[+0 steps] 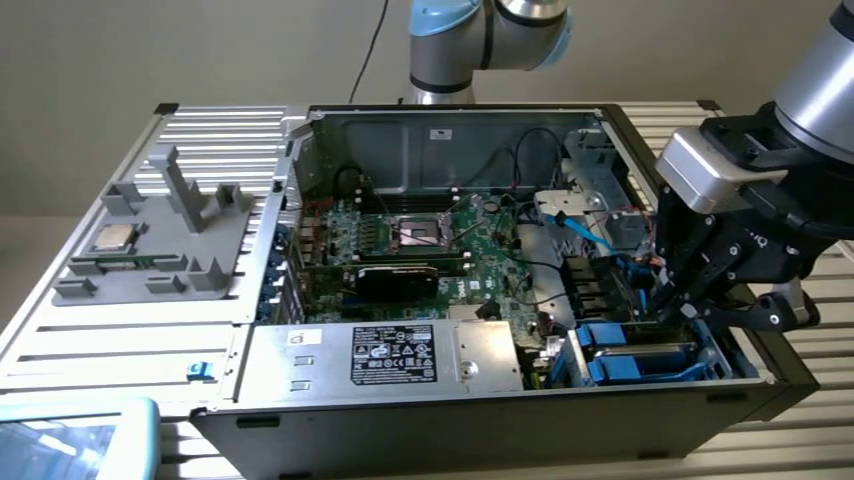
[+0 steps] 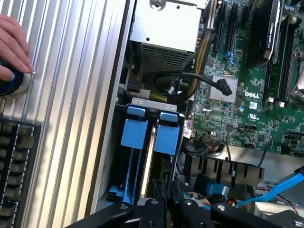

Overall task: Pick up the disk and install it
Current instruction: 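Insert the first disk wire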

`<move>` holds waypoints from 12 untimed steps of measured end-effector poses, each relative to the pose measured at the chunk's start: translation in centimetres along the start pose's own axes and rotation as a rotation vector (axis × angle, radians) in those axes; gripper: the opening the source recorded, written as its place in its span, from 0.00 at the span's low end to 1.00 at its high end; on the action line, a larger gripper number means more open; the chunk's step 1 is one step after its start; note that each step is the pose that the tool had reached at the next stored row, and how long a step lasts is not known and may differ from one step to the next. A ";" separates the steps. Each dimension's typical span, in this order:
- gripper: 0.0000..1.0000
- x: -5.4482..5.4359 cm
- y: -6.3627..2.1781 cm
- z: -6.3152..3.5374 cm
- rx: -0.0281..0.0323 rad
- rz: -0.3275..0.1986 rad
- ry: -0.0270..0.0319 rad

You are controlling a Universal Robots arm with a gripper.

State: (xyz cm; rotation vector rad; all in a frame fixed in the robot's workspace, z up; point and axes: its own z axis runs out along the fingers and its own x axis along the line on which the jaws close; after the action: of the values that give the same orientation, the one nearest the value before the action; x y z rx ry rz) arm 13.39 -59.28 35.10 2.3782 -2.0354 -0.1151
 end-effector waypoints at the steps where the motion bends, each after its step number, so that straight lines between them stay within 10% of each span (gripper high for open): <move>1: 0.16 0.0 0.00 0.03 -0.0012 0.000 0.0009; 6: 0.16 -0.2 -0.04 0.20 -0.0083 0.005 0.0306; 12: 0.16 -0.2 -0.05 0.27 -0.0102 0.039 0.0317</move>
State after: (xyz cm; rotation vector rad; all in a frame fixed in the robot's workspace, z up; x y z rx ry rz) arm 13.39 -59.04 34.84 2.3175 -2.0610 -0.0867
